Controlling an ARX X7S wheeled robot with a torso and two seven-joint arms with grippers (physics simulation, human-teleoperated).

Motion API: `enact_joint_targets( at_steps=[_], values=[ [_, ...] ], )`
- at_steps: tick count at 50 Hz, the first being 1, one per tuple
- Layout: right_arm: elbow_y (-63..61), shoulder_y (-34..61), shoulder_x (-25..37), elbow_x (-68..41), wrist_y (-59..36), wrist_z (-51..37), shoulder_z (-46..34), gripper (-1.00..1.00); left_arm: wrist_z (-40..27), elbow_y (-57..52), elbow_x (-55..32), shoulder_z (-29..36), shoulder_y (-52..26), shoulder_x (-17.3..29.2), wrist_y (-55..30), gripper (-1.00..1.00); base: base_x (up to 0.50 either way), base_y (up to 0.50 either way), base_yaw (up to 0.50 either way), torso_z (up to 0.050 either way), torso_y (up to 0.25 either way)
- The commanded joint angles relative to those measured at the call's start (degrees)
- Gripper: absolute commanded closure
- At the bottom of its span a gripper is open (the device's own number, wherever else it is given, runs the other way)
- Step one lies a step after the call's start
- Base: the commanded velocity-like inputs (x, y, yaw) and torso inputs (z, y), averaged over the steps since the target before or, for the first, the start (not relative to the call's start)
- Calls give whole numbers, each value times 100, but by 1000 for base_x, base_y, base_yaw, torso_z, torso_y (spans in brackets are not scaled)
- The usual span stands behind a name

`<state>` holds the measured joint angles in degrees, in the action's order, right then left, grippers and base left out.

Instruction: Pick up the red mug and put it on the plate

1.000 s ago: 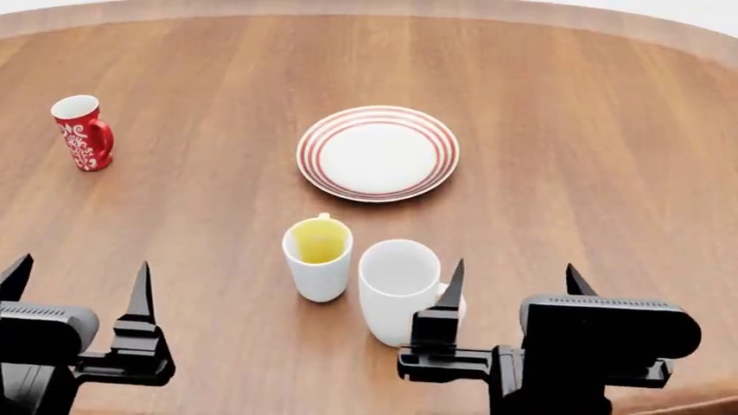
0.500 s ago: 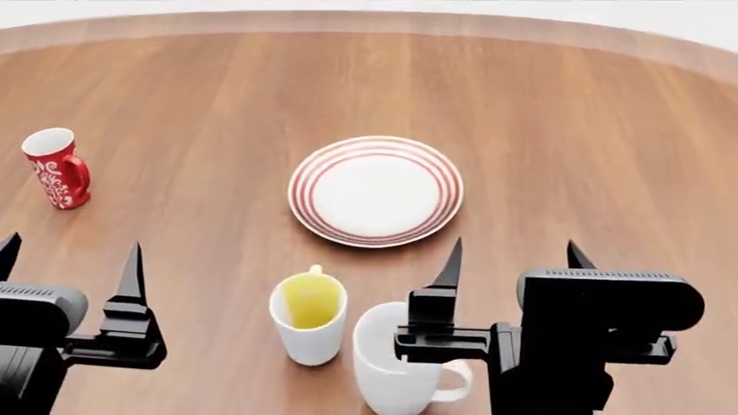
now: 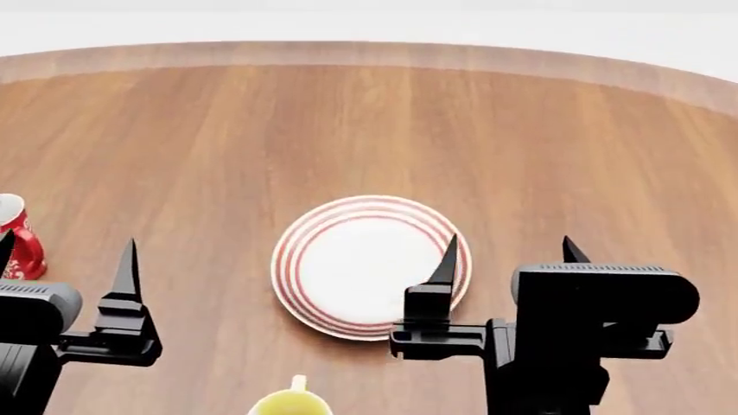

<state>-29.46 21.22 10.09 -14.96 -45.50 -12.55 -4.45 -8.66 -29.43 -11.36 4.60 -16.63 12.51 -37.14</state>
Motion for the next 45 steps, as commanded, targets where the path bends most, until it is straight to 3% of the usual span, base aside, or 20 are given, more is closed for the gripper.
enact_joint_targets(
  at_steps=[1,38,45],
  values=[
    [20,7,26,-35,10,-27,-48,-100,-30,4,-28,4,5,32,23,-100,500,0,0,0,0],
    [175,24,75,-99,69,-176,-145,-100,-119,48,-102,57,8,101,111,-100,499,0,0,0,1],
    [220,-1,100,-93,220,-152,-188,-100,-136,73,-122,61,3,110,123,-100,0,0,0,0,0]
  ],
)
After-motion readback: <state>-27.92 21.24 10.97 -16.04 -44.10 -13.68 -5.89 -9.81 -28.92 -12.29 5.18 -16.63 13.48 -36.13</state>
